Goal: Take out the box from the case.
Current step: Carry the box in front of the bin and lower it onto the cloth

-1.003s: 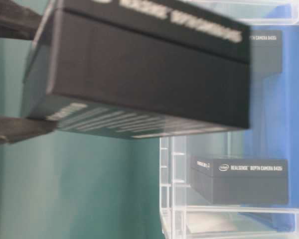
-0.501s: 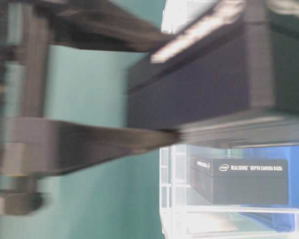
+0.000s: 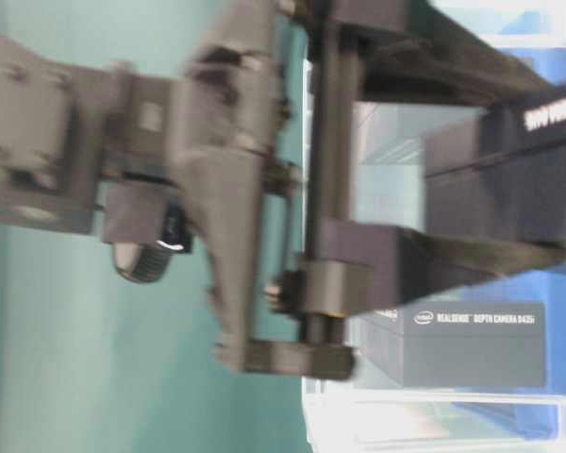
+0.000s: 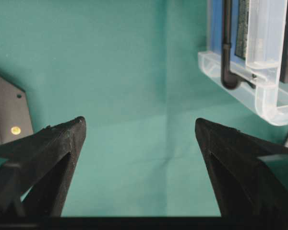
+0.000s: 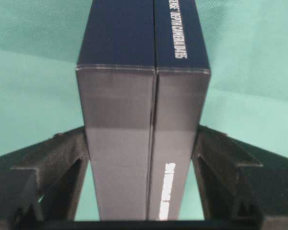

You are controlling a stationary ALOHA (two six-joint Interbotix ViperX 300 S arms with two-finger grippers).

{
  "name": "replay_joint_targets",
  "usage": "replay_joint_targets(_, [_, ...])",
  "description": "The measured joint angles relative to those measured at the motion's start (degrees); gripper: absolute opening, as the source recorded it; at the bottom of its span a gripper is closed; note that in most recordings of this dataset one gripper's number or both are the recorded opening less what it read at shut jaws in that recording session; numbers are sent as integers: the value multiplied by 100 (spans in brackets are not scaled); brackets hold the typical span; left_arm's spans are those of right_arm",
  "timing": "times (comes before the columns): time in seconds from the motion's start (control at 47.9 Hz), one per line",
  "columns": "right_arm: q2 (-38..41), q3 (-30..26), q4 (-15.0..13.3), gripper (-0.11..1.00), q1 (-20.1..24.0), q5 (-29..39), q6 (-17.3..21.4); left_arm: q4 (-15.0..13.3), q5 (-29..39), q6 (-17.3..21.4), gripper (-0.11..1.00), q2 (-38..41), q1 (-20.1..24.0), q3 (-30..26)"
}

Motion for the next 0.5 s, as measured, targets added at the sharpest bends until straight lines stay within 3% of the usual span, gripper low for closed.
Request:
replay_joint_targets(0.209, [141, 149, 246, 68, -18, -334, 9, 0, 0, 0, 96, 0, 0, 18])
replay_joint_targets(0.501, [141, 158, 193, 68, -9, -360, 0, 0, 0, 0, 96, 18, 0, 26])
